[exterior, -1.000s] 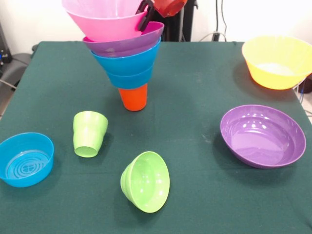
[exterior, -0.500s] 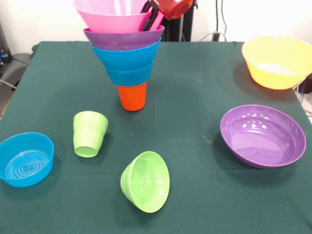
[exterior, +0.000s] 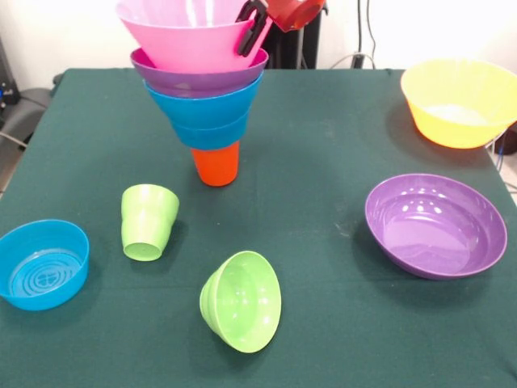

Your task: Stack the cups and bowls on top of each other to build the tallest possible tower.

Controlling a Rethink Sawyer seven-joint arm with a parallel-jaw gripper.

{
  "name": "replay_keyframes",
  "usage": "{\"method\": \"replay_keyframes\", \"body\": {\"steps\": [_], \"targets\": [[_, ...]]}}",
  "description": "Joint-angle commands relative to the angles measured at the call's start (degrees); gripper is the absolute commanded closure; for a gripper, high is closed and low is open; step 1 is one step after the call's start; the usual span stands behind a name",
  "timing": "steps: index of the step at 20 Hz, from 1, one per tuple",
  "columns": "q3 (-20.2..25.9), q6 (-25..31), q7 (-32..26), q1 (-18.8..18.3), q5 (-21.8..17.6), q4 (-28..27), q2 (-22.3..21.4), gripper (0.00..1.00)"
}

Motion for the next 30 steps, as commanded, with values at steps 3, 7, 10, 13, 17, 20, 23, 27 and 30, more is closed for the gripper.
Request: {"method": "replay_keyframes", "body": {"steps": [3, 7, 10, 13, 17, 20, 23, 27, 30], "targets": [[7.35, 4.44, 3.80, -0.07, 0.55, -1.89, 1.26, 1.00], [7.54, 4.43, 3.17, -0.27, 0.43, -1.71, 1.03, 1.00], [7.73, 3.94, 3.16, -0.31, 0.52, -1.34, 0.95, 1.00], [7.74, 3.26, 3.38, -0.30, 0.50, -1.19, 1.10, 1.00], [7.87, 2.83, 3.39, -0.40, 0.52, -1.61, 1.34, 1.00], [7.96, 2.50, 3.09, -0.70, 0.42, -2.19, 1.57, 1.00], [8.51, 1.69, 2.46, -1.20, 0.44, -2.31, 1.67, 1.00], [9.42, 1.03, 2.09, -1.89, 0.66, -2.05, 2.07, 1.00], [10.38, 1.11, 1.69, -2.62, 1.07, -2.14, 2.15, 1.00]]}}
